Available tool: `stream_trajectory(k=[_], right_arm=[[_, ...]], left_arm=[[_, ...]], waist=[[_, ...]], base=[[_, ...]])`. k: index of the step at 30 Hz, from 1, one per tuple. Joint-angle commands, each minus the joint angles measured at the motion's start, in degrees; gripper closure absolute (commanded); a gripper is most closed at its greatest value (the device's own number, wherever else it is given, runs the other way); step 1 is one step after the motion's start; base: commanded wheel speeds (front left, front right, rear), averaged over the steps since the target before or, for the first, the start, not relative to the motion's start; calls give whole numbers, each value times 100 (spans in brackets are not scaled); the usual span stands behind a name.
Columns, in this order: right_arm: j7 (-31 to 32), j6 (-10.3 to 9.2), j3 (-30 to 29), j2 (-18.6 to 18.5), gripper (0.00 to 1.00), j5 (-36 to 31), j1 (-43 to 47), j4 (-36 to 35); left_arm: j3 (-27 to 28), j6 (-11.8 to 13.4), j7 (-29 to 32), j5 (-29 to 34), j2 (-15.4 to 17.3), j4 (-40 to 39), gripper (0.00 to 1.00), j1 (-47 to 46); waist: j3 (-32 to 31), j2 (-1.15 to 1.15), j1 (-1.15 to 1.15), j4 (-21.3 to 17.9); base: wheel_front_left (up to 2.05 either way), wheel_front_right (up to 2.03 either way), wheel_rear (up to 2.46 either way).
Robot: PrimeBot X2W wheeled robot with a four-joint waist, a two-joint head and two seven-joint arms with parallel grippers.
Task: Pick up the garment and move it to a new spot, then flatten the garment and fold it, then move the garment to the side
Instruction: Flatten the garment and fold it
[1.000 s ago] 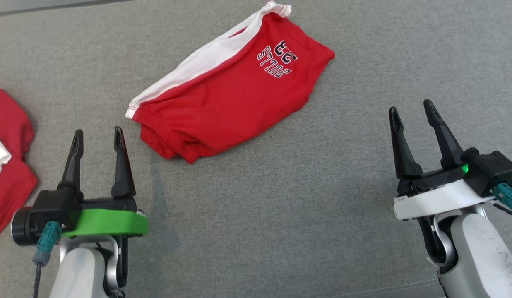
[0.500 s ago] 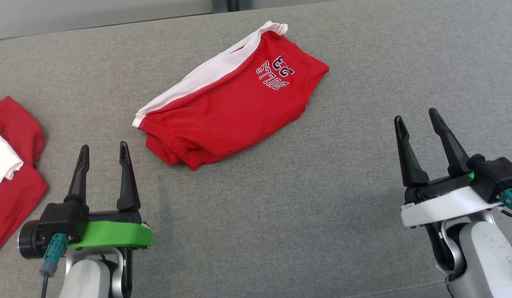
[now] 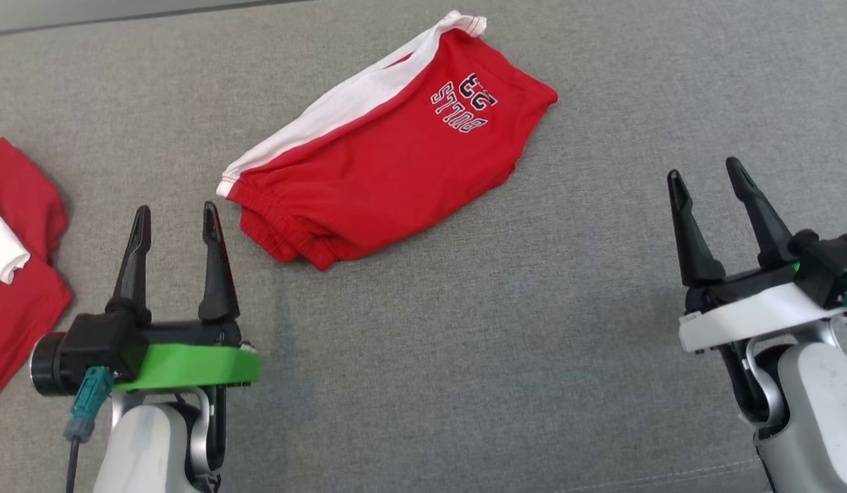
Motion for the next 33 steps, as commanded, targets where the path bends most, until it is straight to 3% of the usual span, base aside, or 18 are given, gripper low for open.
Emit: stream_trajectory(k=[1,12,25,26,28,33], right_arm=[[38,-4,-19,-62,0,52,-177,40],[472,-4,201,-609,0,110,-1630,902],[797,-4,825,-794,0,563,-2918,2867],[822,-1,883,-787,23,608,-2946,2932],[851,-1,955,-750,100,739,-2957,3050],[631,-1,966,-643,100,992,-2670,3051]], left_arm=[[-22,-37,-16,41,-15,-69,0,-176],[-398,-314,-17,128,-221,-380,0,-1021],[-482,-306,-17,49,-313,-273,0,-1109],[-471,-307,-17,49,-312,-265,0,-1103],[-455,-291,-17,66,-314,-249,0,-1077],[-367,-240,-17,116,-316,-190,0,-912]], waist=[[350,0,0,247],[1444,0,0,1141],[1533,0,0,1490],[1523,0,0,1491],[1481,0,0,1479],[1278,0,0,1325]], base=[[0,0,0],[0,0,0],[0,0,0],[0,0,0],[0,0,0],[0,0,0]])
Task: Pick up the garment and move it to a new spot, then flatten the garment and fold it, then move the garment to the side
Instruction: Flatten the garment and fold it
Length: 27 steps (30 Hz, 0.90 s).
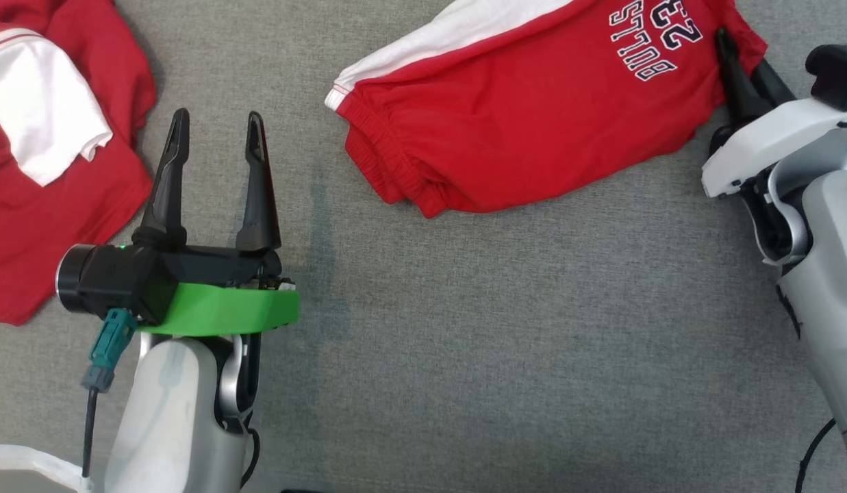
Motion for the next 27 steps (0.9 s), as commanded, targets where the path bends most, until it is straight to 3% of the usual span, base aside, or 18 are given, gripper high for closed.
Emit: stream_trajectory(k=[1,7,15,22,27], right_arm=[[-51,0,34,108,100,88,415,112],[-444,0,-68,272,100,229,1077,-216],[-672,-1,-658,478,100,214,2167,-941],[-343,0,-1320,707,100,-15,2951,-1618],[110,0,-1522,761,100,-310,2995,-2099]], left_arm=[[35,19,-16,46,-1,29,0,103],[137,-20,-16,142,2,107,0,356],[135,-46,-16,212,7,217,0,692],[116,-2,-16,184,6,241,0,866],[83,17,-16,145,5,227,0,917]], waist=[[-174,0,0,-159],[-538,0,0,-488],[-972,0,0,-753],[-1161,0,0,-817],[-1179,0,0,-828]], base=[[0,0,0],[0,0,0],[0,0,0],[0,0,0],[0,0,0]])
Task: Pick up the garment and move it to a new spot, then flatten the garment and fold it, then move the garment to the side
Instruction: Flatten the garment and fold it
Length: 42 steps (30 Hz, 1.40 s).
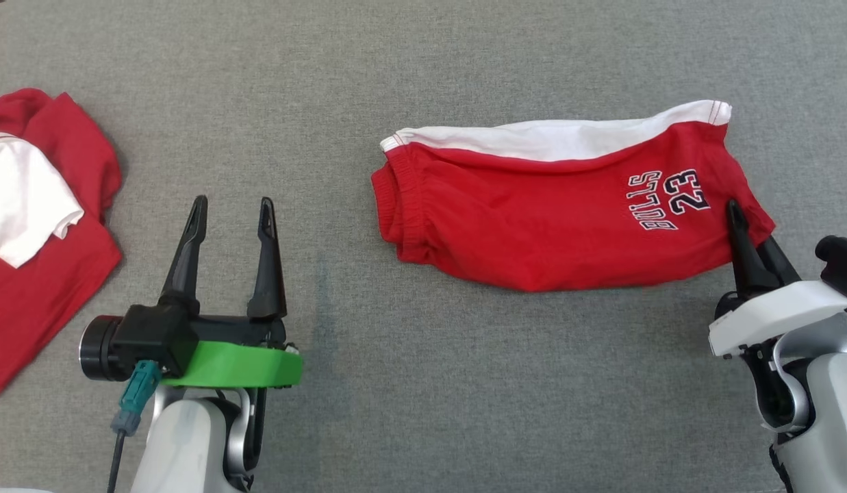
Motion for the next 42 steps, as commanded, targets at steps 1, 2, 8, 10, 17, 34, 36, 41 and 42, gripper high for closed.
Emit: stream_trajectory(k=[1,2,8,10,17,34,36,41,42], right_arm=[[122,0,16,28,100,-84,-62,-140],[209,0,79,9,100,-174,-161,-261],[709,0,927,159,100,-375,-697,-759],[805,0,1357,252,100,-344,-919,-825],[940,0,2684,564,100,-56,-1254,-515],[-207,0,2860,181,0,-127,-844,-1033],[-344,0,2406,154,0,-243,-693,-1190],[-402,1,784,147,0,-567,31,-1496],[-393,0,579,158,0,-607,167,-1518]], left_arm=[[-6,24,-16,-46,13,-16,0,63],[-18,22,-16,-54,12,-19,0,50],[-113,31,-16,-104,11,29,0,-83],[-153,51,-16,-147,10,33,0,-120],[-249,110,-16,-241,10,19,0,-198],[-164,163,-16,-162,9,67,0,-42],[-121,169,-16,-122,12,65,0,-19],[20,166,-16,-23,116,100,0,123],[34,169,-16,-7,137,118,0,165]], waist=[[5,0,0,11],[14,0,0,23],[13,0,0,154],[14,0,0,219],[30,0,0,463],[-69,0,0,355],[-125,0,0,292],[-354,0,0,72],[-411,0,0,39]], base=[[0,0,0],[0,0,0],[0,0,0],[0,0,0],[0,0,0],[0,0,0],[0,0,0],[0,0,0],[0,0,0]])
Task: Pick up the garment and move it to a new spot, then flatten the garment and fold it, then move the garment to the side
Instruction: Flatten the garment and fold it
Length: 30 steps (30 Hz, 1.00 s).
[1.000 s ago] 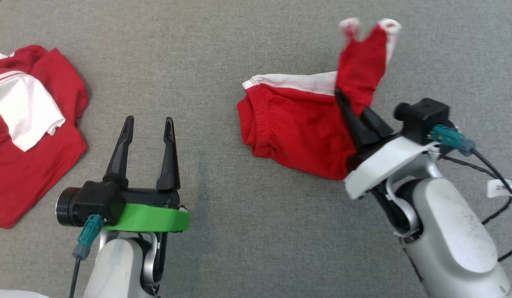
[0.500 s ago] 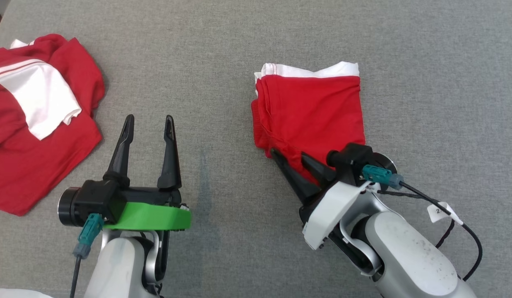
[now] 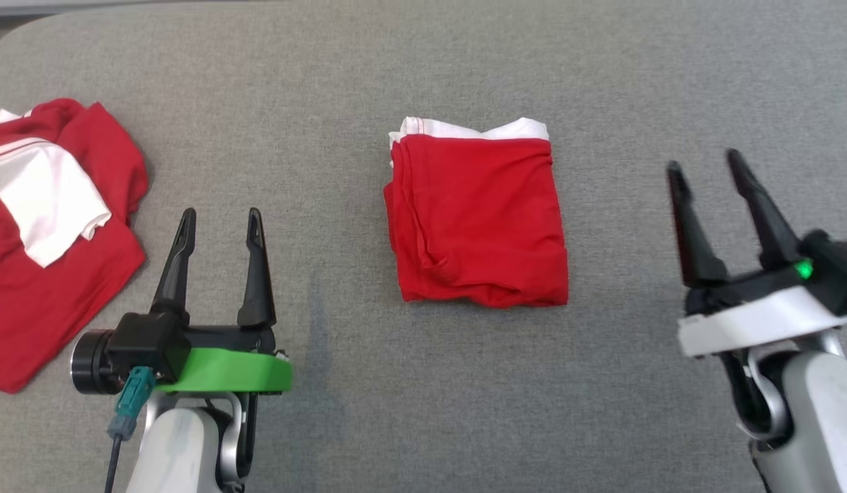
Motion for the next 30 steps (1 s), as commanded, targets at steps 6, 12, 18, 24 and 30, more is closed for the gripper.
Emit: stream_trajectory(k=[6,12,18,24,30], right_arm=[[135,0,-569,129,0,-140,714,-155],[260,0,-507,227,0,-189,1131,-230],[361,0,-384,246,0,-177,1425,-284],[428,0,-411,259,0,-171,1682,-350],[468,0,-486,296,0,-198,1848,-452]], left_arm=[[85,44,-16,81,173,118,0,364],[47,65,9,99,255,241,0,719],[3,106,116,55,282,270,0,1071],[-42,142,173,1,262,265,0,1263],[-67,185,190,-20,269,235,0,1323]], waist=[[-466,0,0,-254],[-904,0,0,-349],[-1293,0,0,-381],[-1517,0,0,-343],[-1567,0,0,-334]], base=[[0,0,0],[0,0,0],[0,0,0],[0,0,0],[0,0,0]])
